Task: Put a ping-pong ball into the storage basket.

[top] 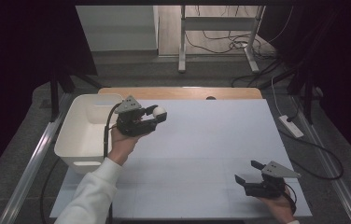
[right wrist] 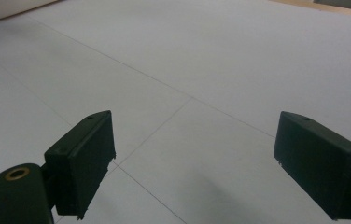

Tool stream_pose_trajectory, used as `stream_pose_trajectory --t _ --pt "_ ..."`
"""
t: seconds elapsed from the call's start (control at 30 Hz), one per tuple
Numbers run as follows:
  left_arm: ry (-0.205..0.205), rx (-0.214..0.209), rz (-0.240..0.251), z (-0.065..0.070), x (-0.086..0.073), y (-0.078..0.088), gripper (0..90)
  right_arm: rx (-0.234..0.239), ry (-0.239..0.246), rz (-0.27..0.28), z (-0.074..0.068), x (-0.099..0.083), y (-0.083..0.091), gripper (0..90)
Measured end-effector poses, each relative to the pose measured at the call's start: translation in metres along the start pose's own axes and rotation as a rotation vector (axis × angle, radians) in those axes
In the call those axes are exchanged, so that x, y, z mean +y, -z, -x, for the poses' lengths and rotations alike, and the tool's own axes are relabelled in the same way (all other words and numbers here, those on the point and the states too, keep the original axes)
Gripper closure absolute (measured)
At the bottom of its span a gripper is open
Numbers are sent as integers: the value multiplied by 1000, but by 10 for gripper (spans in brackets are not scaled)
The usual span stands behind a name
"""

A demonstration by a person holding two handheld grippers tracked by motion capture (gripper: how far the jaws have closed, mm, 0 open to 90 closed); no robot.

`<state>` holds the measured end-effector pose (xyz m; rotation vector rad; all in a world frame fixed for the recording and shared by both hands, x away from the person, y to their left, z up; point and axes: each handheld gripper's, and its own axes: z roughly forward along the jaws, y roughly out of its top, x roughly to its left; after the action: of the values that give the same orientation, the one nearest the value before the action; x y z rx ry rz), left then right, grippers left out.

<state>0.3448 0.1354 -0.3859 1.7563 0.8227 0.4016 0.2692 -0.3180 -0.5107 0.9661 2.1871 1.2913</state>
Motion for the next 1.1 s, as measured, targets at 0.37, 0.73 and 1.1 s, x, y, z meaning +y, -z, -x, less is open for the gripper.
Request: stream_pose_trajectory --t 0.37,0.73,1.1 --pt "2 16 23 -4 5 11 509 -2 -1 0 0 0 0 125" --pt "6 34 40 -8 9 21 509 -4 0 -1 0 0 0 125" --pt "13 49 55 -12 13 31 509 -5 1 -1 0 0 0 125"
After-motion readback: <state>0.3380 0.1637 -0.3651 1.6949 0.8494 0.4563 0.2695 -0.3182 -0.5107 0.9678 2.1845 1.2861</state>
